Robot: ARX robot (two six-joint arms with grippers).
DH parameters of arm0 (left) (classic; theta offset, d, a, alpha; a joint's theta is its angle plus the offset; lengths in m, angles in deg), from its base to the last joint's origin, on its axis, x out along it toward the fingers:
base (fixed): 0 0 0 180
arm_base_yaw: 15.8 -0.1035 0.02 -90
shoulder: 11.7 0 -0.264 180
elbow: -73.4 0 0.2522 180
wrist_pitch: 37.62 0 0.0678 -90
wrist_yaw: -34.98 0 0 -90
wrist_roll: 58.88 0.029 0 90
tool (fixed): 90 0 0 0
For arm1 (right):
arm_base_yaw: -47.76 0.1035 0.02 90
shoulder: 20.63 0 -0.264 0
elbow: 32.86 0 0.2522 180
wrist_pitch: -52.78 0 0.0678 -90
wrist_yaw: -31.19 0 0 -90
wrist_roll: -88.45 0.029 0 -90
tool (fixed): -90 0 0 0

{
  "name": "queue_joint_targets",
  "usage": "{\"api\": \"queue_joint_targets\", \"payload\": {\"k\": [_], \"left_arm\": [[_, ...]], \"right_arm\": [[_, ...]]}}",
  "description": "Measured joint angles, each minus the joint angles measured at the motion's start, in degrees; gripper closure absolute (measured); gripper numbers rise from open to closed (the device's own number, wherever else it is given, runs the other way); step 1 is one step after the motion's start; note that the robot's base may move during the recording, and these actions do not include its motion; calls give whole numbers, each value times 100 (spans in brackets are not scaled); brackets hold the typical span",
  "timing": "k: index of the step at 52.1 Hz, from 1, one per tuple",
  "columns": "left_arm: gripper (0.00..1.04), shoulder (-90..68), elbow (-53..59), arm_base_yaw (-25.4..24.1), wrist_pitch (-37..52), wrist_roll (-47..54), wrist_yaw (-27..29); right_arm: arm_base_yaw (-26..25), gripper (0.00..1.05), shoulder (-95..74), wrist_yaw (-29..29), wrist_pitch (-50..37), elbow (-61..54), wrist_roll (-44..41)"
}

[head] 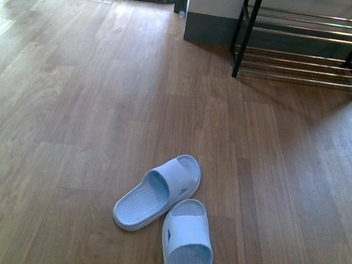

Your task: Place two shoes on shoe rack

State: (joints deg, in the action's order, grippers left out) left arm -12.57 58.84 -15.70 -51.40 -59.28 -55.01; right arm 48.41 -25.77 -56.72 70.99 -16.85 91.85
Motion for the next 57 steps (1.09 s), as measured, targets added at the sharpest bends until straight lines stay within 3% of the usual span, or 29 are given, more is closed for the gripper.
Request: {"api": "queue_joint_targets", "payload": {"k": [10,17,27,39,57], "left_arm": [[9,0,0,0,0,0,0],[9,0,0,0,0,0,0],[9,2,0,0,0,0,0],[9,0,0,0,0,0,0],[9,0,0,0,0,0,0]], "right_arm": [[-374,9,-1694,-63,-1318,321,-181],[-682,9,-4269,133,-3281,909,-472],[-800,9,-7560,516,-5036,1609,-885],[-772,9,-10622,505,-5925,1853,-1338],[-428,9,-12502,697,-6037,2627,-2013]]}}
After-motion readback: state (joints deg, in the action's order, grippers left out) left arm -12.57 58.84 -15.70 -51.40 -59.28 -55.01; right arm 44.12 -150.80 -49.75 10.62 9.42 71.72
